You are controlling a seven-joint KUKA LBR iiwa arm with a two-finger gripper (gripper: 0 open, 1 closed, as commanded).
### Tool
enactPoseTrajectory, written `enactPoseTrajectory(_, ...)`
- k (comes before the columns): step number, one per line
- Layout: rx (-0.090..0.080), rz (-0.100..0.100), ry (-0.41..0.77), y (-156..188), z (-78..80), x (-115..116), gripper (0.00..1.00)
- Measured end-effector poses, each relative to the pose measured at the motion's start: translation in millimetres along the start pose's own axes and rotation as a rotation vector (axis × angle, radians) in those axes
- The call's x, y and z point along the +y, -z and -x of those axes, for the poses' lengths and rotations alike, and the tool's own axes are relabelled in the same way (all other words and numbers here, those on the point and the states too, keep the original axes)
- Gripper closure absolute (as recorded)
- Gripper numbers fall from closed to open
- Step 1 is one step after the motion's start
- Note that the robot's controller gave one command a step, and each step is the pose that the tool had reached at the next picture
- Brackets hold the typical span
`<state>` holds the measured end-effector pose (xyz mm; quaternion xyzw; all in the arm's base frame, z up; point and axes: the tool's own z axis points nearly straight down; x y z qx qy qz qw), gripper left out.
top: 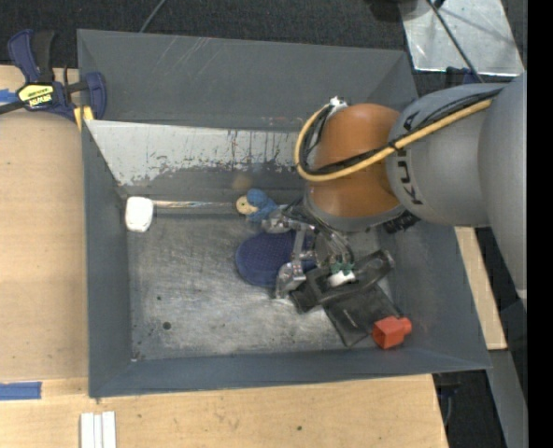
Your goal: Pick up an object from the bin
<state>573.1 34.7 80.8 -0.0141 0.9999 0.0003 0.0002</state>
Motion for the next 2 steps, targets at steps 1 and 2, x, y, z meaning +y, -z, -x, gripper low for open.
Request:
enactPoseTrajectory(1,-0.006,0.0,-0.001,5,1.4,0,1.0)
enactPoseTrajectory(2,-0.011,0.0,-0.019,141,10.4,-13,1.0)
